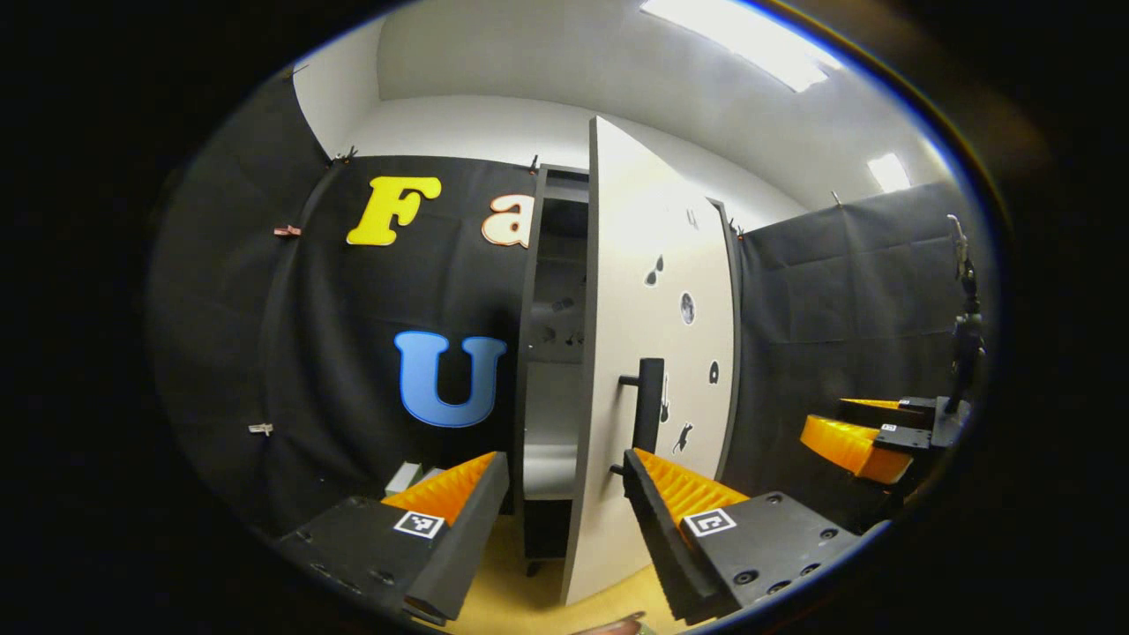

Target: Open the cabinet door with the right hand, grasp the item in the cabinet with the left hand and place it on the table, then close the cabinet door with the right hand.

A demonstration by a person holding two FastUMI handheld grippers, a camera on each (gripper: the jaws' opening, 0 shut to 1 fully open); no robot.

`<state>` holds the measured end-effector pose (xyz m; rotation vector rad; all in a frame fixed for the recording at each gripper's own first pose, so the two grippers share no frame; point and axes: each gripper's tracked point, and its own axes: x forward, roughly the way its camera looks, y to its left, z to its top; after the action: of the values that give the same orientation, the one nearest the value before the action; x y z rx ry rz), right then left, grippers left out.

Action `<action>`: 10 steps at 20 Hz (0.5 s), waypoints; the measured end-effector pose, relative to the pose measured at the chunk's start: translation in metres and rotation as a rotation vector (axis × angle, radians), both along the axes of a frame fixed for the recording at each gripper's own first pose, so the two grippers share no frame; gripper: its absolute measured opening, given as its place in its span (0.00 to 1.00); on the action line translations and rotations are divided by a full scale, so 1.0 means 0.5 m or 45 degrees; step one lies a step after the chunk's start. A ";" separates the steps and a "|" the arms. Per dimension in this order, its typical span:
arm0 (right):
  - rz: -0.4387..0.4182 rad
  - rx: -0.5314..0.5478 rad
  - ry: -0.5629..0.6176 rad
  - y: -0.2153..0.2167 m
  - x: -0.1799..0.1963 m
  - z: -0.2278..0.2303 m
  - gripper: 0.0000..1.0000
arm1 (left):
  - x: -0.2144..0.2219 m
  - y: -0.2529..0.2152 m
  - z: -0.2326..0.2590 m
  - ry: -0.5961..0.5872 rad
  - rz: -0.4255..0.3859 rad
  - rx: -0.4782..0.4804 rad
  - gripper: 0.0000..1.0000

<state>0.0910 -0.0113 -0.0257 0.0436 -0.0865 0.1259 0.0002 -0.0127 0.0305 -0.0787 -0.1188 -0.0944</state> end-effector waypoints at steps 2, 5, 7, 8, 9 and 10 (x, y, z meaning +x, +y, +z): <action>-0.005 -0.015 0.012 -0.008 -0.002 -0.005 0.98 | 0.005 -0.008 -0.003 -0.007 0.015 0.029 0.95; -0.010 -0.053 0.024 -0.018 -0.003 -0.013 0.98 | 0.006 -0.027 -0.004 -0.011 -0.007 -0.035 0.95; -0.031 -0.065 0.019 -0.031 -0.007 -0.008 0.98 | 0.006 -0.030 -0.007 0.004 -0.009 -0.039 0.95; -0.034 -0.061 0.013 -0.033 -0.008 -0.005 0.98 | 0.006 -0.027 -0.005 0.007 0.010 -0.026 0.95; -0.033 -0.060 0.012 -0.033 -0.011 -0.005 0.98 | 0.007 -0.025 -0.004 0.006 0.027 -0.016 0.95; -0.036 -0.063 0.007 -0.035 -0.012 -0.002 0.98 | 0.009 -0.028 -0.003 0.003 0.028 -0.014 0.95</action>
<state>0.0850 -0.0290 -0.0269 -0.0067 -0.0786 0.0993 0.0046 -0.0267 0.0289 -0.0885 -0.1179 -0.0721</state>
